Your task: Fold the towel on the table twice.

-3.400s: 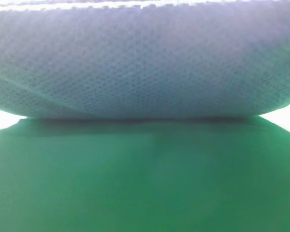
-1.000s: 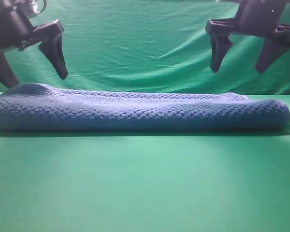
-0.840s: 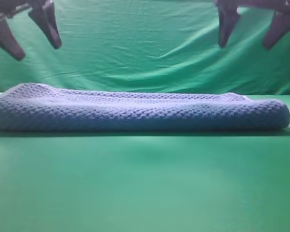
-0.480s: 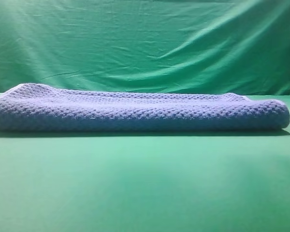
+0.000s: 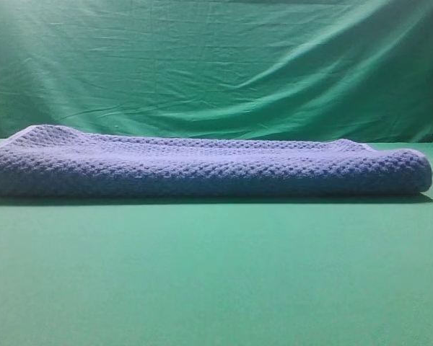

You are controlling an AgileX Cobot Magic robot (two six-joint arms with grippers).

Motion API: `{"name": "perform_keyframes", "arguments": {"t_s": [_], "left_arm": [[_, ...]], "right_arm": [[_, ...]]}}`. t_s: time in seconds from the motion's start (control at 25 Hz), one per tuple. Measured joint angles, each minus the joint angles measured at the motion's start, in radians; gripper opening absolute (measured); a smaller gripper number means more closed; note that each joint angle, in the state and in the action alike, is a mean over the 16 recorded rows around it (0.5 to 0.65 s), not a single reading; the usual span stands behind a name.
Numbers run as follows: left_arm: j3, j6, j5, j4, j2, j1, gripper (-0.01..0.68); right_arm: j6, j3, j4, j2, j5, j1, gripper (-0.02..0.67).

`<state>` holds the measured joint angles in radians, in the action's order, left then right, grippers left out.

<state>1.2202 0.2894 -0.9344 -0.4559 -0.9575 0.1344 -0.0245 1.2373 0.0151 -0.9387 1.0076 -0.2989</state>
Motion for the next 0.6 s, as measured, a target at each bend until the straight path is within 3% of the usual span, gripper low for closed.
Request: {"name": "perform_keyframes", "arguments": {"t_s": [0.6], "left_arm": [[-0.429, 0.055, 0.08, 0.0, 0.611, 0.0, 0.0]], "right_arm": [[0.079, -0.35, -0.002, 0.554, -0.119, -0.007, 0.0]]}}
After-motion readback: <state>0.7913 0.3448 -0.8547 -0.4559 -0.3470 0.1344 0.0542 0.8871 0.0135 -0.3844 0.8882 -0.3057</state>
